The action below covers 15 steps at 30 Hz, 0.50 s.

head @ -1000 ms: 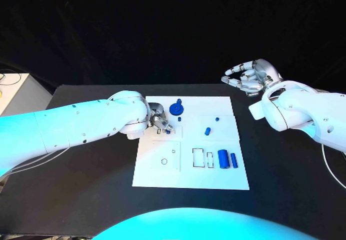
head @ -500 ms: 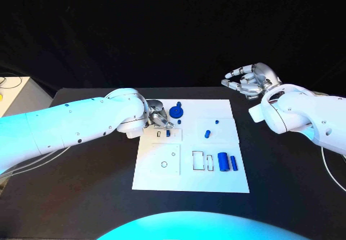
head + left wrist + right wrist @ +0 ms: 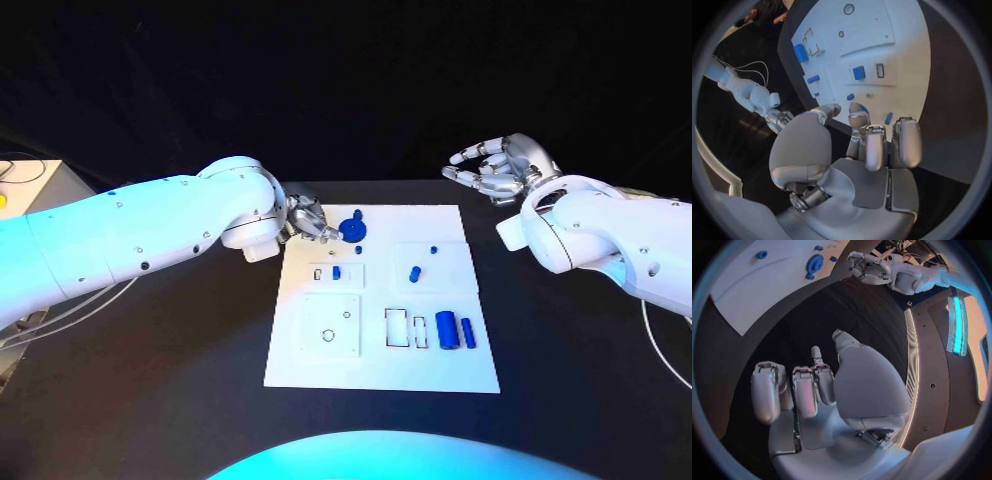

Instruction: Assemble the parts on the task board

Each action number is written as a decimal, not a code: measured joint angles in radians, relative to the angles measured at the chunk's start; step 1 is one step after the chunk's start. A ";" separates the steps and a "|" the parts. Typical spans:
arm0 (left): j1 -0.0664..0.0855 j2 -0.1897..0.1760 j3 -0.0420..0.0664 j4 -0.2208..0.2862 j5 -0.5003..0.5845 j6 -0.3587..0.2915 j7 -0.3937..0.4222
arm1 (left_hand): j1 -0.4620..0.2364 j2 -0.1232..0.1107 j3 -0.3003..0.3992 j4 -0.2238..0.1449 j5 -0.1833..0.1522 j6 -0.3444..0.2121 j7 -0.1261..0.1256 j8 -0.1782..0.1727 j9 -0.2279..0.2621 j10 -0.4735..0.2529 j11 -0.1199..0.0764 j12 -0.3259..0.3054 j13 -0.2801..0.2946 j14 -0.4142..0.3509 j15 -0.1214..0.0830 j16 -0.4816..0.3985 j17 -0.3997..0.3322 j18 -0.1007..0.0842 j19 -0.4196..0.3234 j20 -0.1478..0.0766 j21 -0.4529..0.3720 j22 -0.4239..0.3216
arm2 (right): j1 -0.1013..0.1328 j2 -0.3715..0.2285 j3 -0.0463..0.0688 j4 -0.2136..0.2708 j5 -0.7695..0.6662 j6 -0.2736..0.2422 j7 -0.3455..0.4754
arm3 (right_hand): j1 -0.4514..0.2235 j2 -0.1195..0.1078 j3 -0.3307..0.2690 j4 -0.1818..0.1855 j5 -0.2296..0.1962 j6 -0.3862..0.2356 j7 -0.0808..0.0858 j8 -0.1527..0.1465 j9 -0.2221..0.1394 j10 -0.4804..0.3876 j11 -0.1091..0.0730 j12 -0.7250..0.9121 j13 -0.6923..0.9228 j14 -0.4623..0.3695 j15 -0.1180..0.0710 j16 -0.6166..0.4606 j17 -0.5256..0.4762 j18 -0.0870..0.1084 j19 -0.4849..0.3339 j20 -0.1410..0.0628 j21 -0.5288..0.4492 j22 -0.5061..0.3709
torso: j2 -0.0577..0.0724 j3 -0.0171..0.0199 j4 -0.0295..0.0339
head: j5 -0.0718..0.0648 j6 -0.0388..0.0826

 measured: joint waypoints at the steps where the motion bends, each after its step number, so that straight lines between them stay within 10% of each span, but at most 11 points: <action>1: 0.001 0.001 0.002 -0.016 0.003 0.002 0.001 | 0.007 0.002 -0.002 0.002 0.000 -0.004 0.003 -0.004 -0.002 -0.007 0.001 -0.005 -0.007 0.000 0.000 -0.001 0.000 0.000 -0.004 0.001 -0.001 -0.003 | 0.000 0.000 0.000 0.000 0.000 0.000 0.000 | 0.000 0.000 0.000 0.000 0.000 0.000 0.000 0.000 0.000 0.000 0.000 0.000 0.000 0.000 0.000 0.000 0.000 0.000 0.000 0.000 0.000 0.000 | 0.000 -0.0001 0.0001 | 0.000 0.002; 15: 0.020 0.050 0.014 -0.190 0.018 0.035 0.019 | 0.043 -0.001 -0.030 0.022 0.000 -0.052 0.034 -0.083 -0.063 -0.032 0.025 -0.013 -0.034 0.002 0.027 -0.006 0.000 0.000 -0.018 0.015 -0.012 -0.020 | 0.000 -0.001 0.000 0.003 0.002 0.004 -0.001 | 0.000 0.000 0.000 0.000 0.000 0.000 0.000 0.000 0.000 0.000 0.000 0.000 0.000 0.000 0.000 0.000 0.000 0.000 0.000 0.000 0.000 0.001 | 0.006 -0.0023 -0.0012 | -0.001 0.018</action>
